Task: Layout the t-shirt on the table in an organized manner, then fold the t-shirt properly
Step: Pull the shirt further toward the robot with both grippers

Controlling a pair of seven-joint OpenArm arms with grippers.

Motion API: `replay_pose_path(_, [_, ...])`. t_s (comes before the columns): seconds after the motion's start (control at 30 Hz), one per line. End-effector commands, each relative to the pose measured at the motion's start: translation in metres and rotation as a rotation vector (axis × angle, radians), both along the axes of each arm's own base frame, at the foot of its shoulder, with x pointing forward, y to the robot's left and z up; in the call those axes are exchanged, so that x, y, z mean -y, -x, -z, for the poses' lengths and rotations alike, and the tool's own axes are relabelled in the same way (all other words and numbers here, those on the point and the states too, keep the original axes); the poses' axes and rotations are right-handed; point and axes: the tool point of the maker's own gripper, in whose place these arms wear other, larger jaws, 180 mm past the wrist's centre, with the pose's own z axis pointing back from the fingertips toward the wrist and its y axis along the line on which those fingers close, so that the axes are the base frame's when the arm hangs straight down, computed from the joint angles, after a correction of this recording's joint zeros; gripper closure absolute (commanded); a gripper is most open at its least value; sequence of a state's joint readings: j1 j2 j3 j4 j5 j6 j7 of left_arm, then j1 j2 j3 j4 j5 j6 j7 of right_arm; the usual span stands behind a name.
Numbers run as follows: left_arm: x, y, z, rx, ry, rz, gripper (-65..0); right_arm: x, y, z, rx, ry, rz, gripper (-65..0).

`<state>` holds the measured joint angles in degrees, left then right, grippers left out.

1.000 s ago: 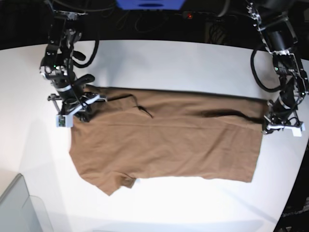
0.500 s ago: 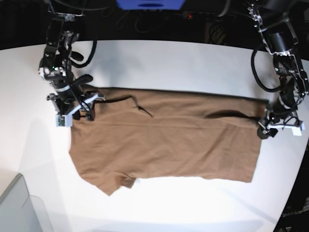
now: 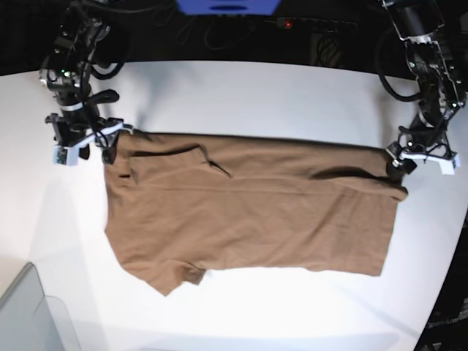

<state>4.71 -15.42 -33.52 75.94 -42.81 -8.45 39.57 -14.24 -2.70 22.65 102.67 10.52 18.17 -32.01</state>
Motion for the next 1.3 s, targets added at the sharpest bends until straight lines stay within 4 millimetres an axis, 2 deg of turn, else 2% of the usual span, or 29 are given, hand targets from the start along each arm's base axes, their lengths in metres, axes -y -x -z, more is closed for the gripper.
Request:
replay_pose_path(0.0, [-0.007, -0.005, -0.005, 0.022, -0.003, -0.012, -49.5, 0.002, -0.007, -0.009, 0.044, 0.005, 0.000, -34.6])
replay_pose_path(0.1, [-0.010, -0.009, 0.001, 0.010, 0.016, -0.025, -49.5, 0.000, -0.004, 0.008, 0.003, -0.017, -0.001, -34.7])
replay_pose_path(0.33, [-0.013, -0.029, -0.006, 0.008, -0.057, -0.011, -49.5, 0.000, -0.003, 0.031, -0.031, -0.047, 0.009, -34.7])
replay_pose_path(0.47, [-0.002, -0.031, 0.002, -0.030, -0.108, 0.023, -48.6, -0.001, -0.004, 0.042, -0.030, -0.060, 0.017, -34.5])
replay_pose_path(0.5, [-0.002, -0.030, 0.004, -0.039, -0.117, 0.026, -46.2, -0.001, -0.003, 0.046, -0.041, -0.066, 0.020, -34.4])
replay_pose_path(0.57, [0.001, -0.030, 0.006, -0.044, -0.121, 0.032, -37.5, -0.001, 0.000, 0.052, -0.058, -0.071, 0.021, -34.2])
replay_pose_path(0.63, [0.004, -0.029, 0.009, -0.049, -0.115, 0.034, -23.8, -0.001, 0.006, 0.057, -0.075, -0.073, 0.024, -31.4])
replay_pose_path(0.7, [0.004, -0.027, 0.010, -0.054, -0.115, 0.034, -10.6, 0.000, 0.016, 0.063, -0.098, -0.072, 0.024, -24.4])
replay_pose_path(0.77, [0.003, -0.024, 0.012, -0.065, -0.118, 0.036, 0.0, 0.001, 0.023, 0.065, -0.109, -0.067, 0.022, -13.6])
replay_pose_path(0.83, [0.003, -0.020, 0.015, -0.076, -0.117, 0.038, -1.4, 0.001, 0.031, 0.069, -0.128, -0.065, 0.023, -0.6])
replay_pose_path(0.93, [0.002, -0.007, 0.019, -0.091, -0.121, 0.041, 0.0, 0.003, 0.042, 0.070, -0.143, -0.056, 0.023, 0.0])
replay_pose_path(1.0, [0.002, -0.003, 0.013, -0.080, -0.141, 0.050, -0.2, 0.003, 0.050, 0.066, -0.142, -0.044, 0.019, 0.0])
replay_pose_path(1.17, [0.004, 0.027, 0.003, -0.086, -0.205, 0.083, -0.2, 0.006, 0.063, 0.041, -0.108, 0.007, 0.003, 0.0])
replay_pose_path(1.27, [-0.004, 0.051, -0.004, -0.094, -0.239, 0.066, -0.2, 0.007, 0.075, 0.030, -0.104, 0.036, -0.008, 0.0])
